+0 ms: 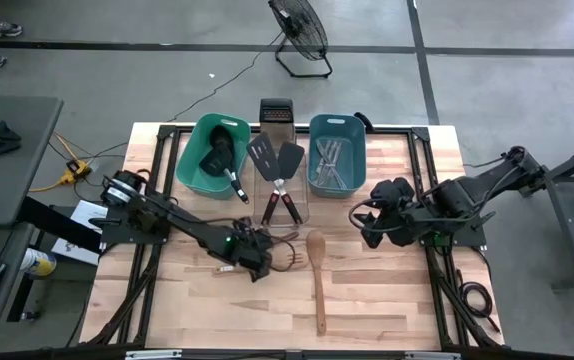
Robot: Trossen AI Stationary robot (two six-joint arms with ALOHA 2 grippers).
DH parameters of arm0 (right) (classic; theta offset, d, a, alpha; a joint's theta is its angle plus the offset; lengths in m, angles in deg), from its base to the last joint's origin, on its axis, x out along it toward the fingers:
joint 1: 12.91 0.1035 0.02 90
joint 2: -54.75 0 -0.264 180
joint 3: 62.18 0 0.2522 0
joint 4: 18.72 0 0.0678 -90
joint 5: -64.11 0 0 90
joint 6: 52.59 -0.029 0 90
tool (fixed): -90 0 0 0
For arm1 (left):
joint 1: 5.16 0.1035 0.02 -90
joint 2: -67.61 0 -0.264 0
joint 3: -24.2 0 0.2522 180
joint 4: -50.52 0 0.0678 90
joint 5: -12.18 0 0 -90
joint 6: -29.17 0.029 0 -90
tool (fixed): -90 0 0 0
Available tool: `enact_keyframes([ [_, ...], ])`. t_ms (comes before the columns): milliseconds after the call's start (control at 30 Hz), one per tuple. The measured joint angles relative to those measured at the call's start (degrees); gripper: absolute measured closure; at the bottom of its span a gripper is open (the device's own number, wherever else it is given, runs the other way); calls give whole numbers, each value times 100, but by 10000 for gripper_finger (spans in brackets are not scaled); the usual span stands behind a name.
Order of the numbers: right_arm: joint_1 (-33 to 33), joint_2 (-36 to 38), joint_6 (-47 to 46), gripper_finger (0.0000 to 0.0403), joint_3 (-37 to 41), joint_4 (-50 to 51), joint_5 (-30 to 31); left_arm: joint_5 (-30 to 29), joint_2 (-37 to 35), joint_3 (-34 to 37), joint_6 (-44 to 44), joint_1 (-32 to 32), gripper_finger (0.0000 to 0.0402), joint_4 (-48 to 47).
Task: Pick & Place Kitchen Items
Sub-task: Put the wooden spoon into the green bin
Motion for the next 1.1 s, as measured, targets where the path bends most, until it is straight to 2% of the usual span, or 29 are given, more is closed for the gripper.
enact_keyframes([
  [133,0,-1,-99,198,127,-59,-61,85,-23,244,-22,1,230,435],
  [267,0,-1,-149,198,195,-67,-99,367,0,381,-62,-2,230,479],
  [533,0,-2,-151,198,215,-76,-89,445,-8,450,-114,0,233,489],
  [667,0,-2,-149,198,215,-74,-69,549,0,438,-119,0,259,275],
  [967,0,-1,-147,198,215,-74,-64,777,-2,446,63,0,354,202],
  [1100,0,-1,-147,198,215,-74,-95,916,0,449,48,7,362,192],
])
